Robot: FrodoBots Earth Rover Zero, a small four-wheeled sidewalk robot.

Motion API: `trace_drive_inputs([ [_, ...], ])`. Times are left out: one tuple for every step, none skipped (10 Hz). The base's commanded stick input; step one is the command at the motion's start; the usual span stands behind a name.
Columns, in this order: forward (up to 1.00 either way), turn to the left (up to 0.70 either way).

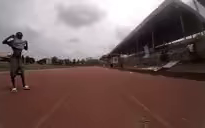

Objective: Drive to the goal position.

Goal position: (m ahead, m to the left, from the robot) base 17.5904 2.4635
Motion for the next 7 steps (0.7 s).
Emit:
trace_drive_inputs([
  [0.70, 0.00],
  [0.70, 0.00],
  [0.70, 0.00],
  [0.70, 0.00],
  [0.70, 0.00],
  [0.70, 0.00],
  [0.70, 0.00],
])
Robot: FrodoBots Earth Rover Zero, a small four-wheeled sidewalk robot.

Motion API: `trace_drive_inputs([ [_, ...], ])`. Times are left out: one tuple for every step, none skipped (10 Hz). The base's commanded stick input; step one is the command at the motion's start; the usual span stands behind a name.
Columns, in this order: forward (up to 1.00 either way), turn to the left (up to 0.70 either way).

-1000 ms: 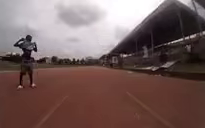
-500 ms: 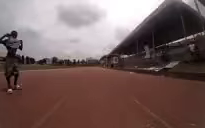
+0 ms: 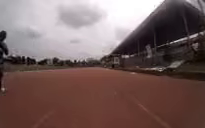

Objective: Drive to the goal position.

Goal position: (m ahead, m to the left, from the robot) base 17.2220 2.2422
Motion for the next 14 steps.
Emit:
trace_drive_inputs([
  [0.70, 0.00],
  [0.70, 0.00],
  [0.70, 0.00],
  [0.70, 0.00],
  [0.70, 0.00],
  [0.70, 0.00],
  [0.70, 0.00],
  [0.70, 0.00],
  [0.70, 0.00],
  [0.70, 0.00],
  [0.70, 0.00],
  [0.70, 0.00],
  [0.70, 0.00],
  [0.70, 0.00],
])
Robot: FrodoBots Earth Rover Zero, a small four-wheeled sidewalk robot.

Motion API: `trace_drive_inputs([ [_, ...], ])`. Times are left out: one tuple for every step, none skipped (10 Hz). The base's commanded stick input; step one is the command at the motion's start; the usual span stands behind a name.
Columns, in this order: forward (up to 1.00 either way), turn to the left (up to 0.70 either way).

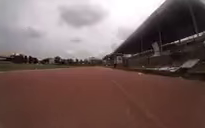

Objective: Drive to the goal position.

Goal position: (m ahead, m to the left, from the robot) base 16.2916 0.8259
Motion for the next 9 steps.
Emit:
trace_drive_inputs([
  [0.70, 0.00],
  [0.70, 0.00],
  [0.70, 0.00],
  [0.70, 0.00],
  [0.70, 0.00],
  [0.70, 0.00],
  [0.70, 0.00],
  [0.70, 0.00],
  [0.70, 0.00],
])
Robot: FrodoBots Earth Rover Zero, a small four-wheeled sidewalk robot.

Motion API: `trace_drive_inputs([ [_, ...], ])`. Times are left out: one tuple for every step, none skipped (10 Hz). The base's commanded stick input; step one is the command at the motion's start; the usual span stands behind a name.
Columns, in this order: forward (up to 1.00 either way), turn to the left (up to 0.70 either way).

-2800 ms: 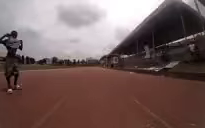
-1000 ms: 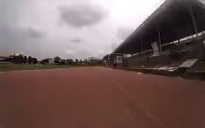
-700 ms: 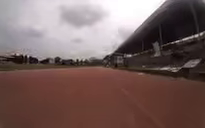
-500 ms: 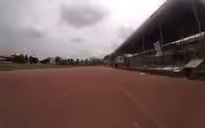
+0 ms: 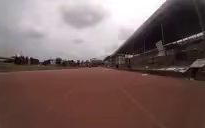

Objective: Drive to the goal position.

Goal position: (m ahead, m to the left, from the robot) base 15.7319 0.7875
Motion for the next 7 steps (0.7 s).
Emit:
trace_drive_inputs([
  [0.70, 0.00],
  [0.70, 0.00],
  [0.70, 0.00],
  [0.70, 0.00],
  [0.70, 0.00],
  [0.70, 0.00],
  [0.70, 0.00],
])
